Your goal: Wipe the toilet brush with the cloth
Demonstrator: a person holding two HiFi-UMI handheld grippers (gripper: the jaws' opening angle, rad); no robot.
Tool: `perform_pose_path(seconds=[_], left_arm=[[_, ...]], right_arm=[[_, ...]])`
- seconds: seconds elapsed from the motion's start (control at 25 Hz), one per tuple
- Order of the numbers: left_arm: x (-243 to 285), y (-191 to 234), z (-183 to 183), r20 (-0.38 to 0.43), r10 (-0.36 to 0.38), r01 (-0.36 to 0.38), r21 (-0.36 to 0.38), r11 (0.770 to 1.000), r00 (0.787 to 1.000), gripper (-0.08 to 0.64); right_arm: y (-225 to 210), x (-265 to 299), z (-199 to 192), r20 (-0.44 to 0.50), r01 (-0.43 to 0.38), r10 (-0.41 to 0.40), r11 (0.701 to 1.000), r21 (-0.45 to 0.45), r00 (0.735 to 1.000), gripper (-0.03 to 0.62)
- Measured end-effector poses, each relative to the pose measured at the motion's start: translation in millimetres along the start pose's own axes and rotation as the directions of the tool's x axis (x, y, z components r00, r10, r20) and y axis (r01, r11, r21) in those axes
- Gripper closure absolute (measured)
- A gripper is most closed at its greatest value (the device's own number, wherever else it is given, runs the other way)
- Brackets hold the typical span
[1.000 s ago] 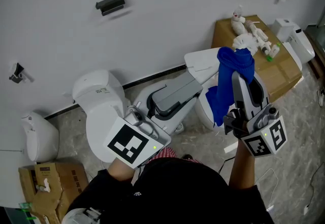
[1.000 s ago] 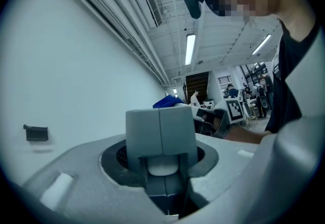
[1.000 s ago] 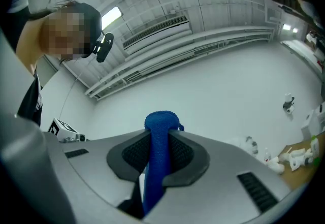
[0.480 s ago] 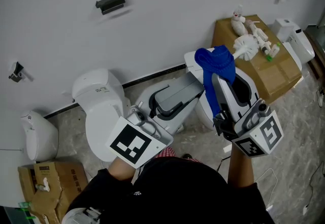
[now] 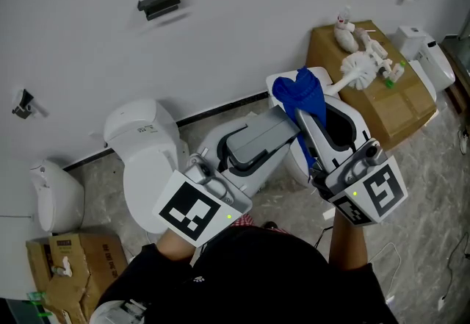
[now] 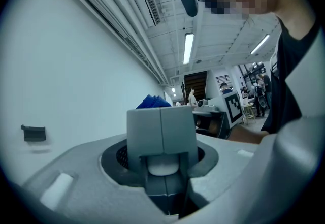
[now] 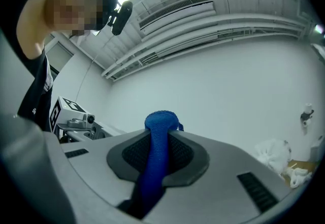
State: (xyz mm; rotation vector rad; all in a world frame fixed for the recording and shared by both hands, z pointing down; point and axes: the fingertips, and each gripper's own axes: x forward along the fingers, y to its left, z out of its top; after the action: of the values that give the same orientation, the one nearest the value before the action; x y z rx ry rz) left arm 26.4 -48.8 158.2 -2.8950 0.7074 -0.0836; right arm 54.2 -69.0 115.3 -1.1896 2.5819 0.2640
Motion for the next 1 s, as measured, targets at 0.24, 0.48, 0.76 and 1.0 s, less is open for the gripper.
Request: perform_pose_path(seconds=[0.24, 0.48, 0.76, 1.0], left_arm=[[-1, 0, 2, -0.003, 0.004, -0.004, 0.010, 1.000, 1.000, 0.391], [-2, -2, 2, -0.008, 0.003, -0.003, 0.020, 1.000, 1.000, 0.391], [-1, -3, 4, -0.012, 0.000, 0.000, 0.033, 0.999, 1.000, 0.391], [0, -4, 5, -0.011, -0.014, 0.014, 0.036, 0.999, 1.000, 0.391]], right_arm=[[-15, -6, -11, -0.052, 0.051, -0.053, 0.998, -0.049, 0.997, 0.528], [-22, -9, -14, -0.064, 0.076, -0.079, 0.996, -0.051, 0.995, 0.528], [-31, -12, -14, -0.063, 0.102, -0.104, 0.994, -0.041, 0.993, 0.528], [-42, -17, -15, -0.058, 0.136, -0.138, 0.990, -0.032, 0.989, 0.528]])
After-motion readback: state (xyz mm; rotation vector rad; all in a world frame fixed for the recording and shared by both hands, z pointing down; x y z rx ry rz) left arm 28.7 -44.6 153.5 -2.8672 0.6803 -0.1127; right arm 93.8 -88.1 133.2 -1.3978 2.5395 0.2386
